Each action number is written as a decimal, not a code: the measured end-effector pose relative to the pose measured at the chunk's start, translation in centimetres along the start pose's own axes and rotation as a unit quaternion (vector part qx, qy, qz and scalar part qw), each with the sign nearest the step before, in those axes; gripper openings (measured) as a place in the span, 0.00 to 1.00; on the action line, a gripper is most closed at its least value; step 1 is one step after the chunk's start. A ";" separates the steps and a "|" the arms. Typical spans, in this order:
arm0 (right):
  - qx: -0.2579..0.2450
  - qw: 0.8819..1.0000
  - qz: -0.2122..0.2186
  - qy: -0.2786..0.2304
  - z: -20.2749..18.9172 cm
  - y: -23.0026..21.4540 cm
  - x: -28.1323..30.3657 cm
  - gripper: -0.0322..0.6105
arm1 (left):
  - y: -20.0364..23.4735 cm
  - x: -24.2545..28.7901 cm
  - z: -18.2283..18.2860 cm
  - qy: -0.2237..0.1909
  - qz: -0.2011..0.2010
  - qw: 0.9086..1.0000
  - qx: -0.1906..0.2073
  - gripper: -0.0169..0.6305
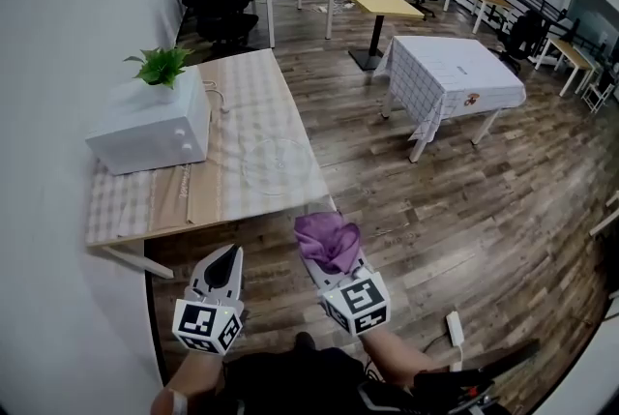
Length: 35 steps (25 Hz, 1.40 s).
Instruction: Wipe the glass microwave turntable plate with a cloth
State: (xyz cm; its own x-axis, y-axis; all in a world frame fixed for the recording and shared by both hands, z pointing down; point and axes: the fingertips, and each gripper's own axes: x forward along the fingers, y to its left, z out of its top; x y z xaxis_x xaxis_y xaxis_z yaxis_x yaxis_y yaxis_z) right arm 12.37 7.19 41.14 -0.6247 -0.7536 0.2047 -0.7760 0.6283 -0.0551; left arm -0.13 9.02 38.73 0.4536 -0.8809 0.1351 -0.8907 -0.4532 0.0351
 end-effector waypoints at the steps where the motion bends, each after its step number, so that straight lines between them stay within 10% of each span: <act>1: 0.001 1.000 0.002 0.000 0.0 -0.3 0.3 0.27 | 0.2 0.3 -0.1 0.002 0.003 1.000 0.000 0.03; 35: -0.025 0.998 -0.038 0.044 3.2 -3.3 19.0 0.27 | 16.7 10.5 0.9 -0.017 -0.031 0.999 -0.025 0.03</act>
State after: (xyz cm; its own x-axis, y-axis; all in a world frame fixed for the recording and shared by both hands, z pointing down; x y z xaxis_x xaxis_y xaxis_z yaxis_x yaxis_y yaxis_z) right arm 2.74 -9.82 42.06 -0.5519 -0.7815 0.2908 -0.8146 0.5799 0.0124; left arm -10.16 -7.94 39.82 0.5086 -0.8556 0.0967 -0.8605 -0.5011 0.0925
